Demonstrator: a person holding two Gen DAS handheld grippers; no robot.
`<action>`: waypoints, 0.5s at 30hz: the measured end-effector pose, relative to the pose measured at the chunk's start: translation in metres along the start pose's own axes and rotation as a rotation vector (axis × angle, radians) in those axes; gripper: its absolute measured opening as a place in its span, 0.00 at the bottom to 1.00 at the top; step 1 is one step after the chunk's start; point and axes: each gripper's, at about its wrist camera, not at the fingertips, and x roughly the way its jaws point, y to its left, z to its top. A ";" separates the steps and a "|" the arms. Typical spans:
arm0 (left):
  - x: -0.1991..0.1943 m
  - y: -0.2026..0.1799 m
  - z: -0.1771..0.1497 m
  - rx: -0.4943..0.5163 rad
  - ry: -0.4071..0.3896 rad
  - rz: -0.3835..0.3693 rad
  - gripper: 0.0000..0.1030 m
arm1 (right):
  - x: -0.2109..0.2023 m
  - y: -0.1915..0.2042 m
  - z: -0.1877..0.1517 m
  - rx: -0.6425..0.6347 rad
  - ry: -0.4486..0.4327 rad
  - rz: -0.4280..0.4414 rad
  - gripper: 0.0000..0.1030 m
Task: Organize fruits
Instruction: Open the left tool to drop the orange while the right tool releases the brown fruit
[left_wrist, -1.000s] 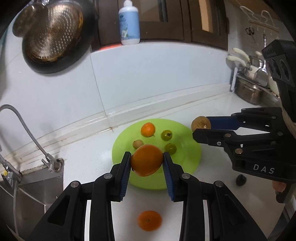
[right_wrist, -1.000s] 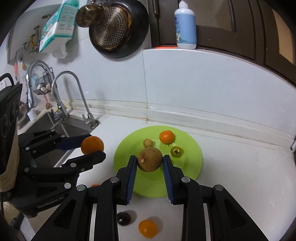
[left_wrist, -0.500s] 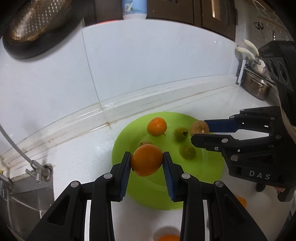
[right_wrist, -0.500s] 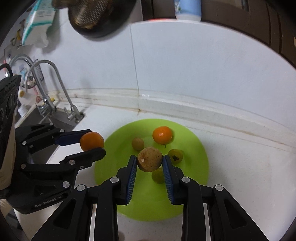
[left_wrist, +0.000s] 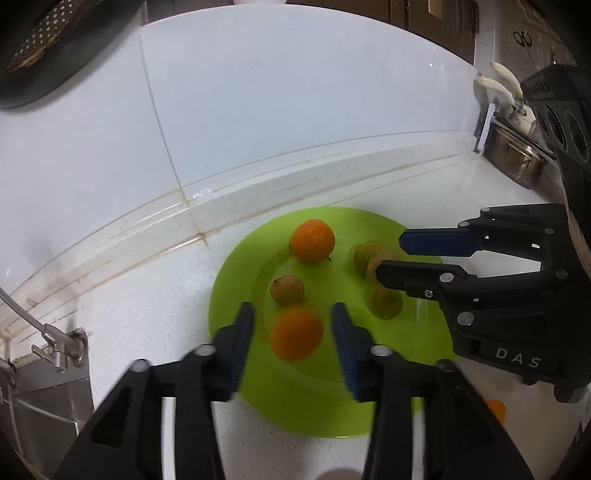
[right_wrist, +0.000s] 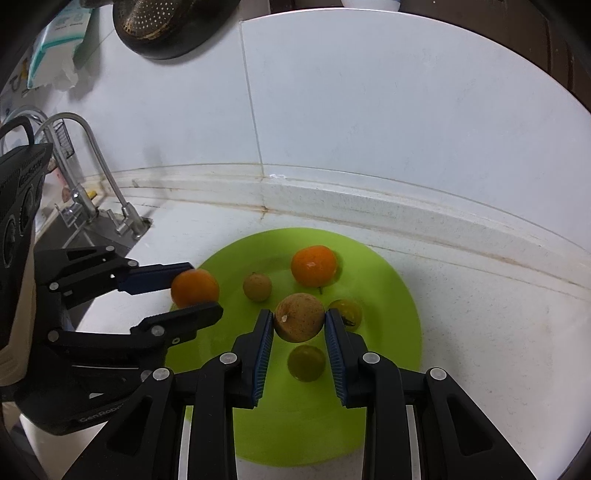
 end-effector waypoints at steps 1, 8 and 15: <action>-0.002 0.000 -0.001 0.000 -0.003 0.008 0.50 | 0.000 0.001 -0.001 -0.001 -0.002 -0.006 0.30; -0.023 -0.002 -0.005 -0.051 0.012 -0.001 0.51 | -0.023 -0.001 -0.010 0.017 -0.033 -0.031 0.37; -0.060 -0.014 -0.011 -0.099 -0.012 0.015 0.58 | -0.072 0.005 -0.025 0.023 -0.112 -0.102 0.43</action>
